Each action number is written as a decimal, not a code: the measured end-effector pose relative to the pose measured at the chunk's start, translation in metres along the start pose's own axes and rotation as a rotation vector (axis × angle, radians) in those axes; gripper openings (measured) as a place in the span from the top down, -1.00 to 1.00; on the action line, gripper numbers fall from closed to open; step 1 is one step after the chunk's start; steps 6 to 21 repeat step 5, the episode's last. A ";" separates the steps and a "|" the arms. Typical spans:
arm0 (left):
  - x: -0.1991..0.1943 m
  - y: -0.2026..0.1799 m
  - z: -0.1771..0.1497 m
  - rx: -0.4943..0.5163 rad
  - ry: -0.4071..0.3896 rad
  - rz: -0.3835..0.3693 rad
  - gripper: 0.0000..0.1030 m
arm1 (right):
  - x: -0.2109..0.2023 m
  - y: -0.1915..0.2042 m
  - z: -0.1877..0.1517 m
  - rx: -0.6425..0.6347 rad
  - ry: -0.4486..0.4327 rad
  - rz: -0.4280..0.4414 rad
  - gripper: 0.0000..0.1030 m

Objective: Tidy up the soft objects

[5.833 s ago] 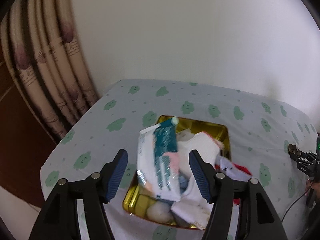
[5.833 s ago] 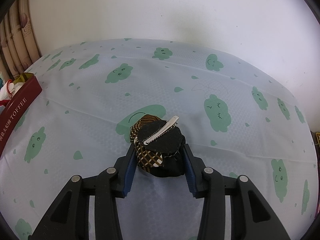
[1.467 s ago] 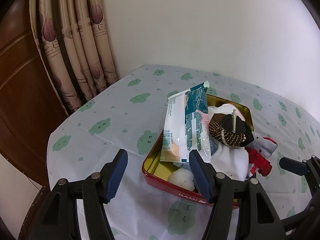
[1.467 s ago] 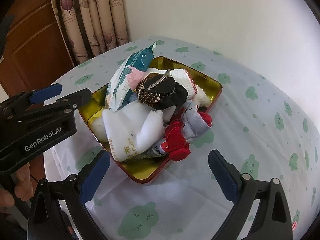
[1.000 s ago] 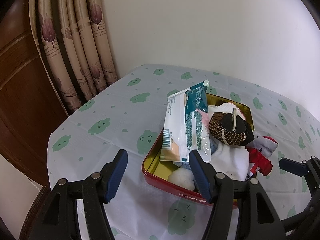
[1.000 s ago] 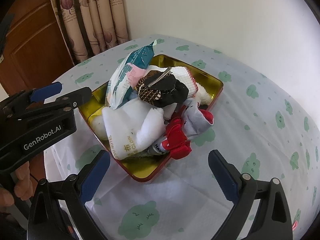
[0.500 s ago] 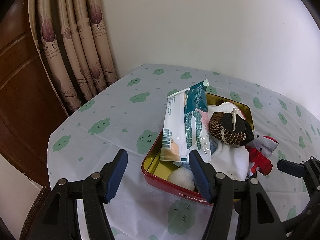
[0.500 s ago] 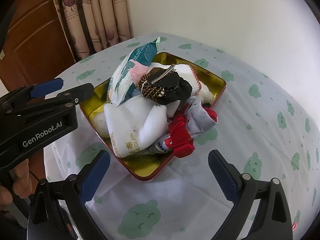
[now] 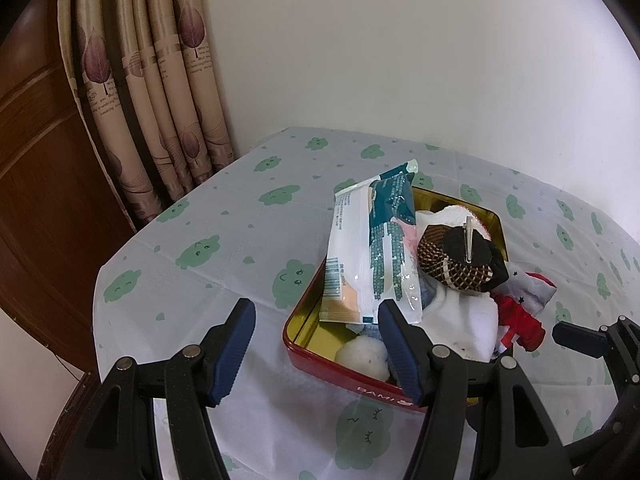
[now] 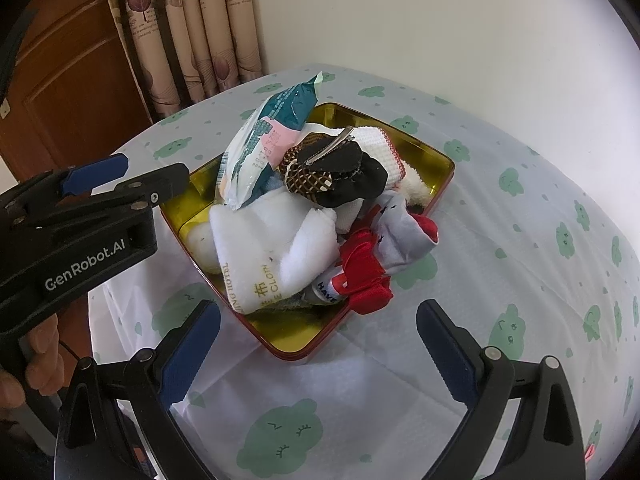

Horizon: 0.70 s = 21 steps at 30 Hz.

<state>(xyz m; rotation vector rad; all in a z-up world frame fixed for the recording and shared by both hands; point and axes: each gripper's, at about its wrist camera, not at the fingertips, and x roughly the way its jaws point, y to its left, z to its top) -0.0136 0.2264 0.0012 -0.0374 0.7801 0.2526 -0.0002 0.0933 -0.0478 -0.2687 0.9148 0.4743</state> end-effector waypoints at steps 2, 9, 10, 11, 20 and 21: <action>-0.001 0.000 0.000 0.005 -0.007 0.001 -0.27 | 0.000 0.000 0.000 0.000 -0.001 0.000 -0.89; -0.002 -0.001 0.000 0.009 -0.009 0.001 -0.27 | 0.000 0.000 -0.001 -0.001 -0.001 -0.001 -0.89; -0.002 -0.001 0.000 0.009 -0.009 0.001 -0.27 | 0.000 0.000 -0.001 -0.001 -0.001 -0.001 -0.89; -0.002 -0.001 0.000 0.009 -0.009 0.001 -0.27 | 0.000 0.000 -0.001 -0.001 -0.001 -0.001 -0.89; -0.002 -0.001 0.000 0.009 -0.009 0.001 -0.27 | 0.000 0.000 -0.001 -0.001 -0.001 -0.001 -0.89; -0.002 -0.001 0.000 0.009 -0.009 0.001 -0.27 | 0.000 0.000 -0.001 -0.001 -0.001 -0.001 -0.89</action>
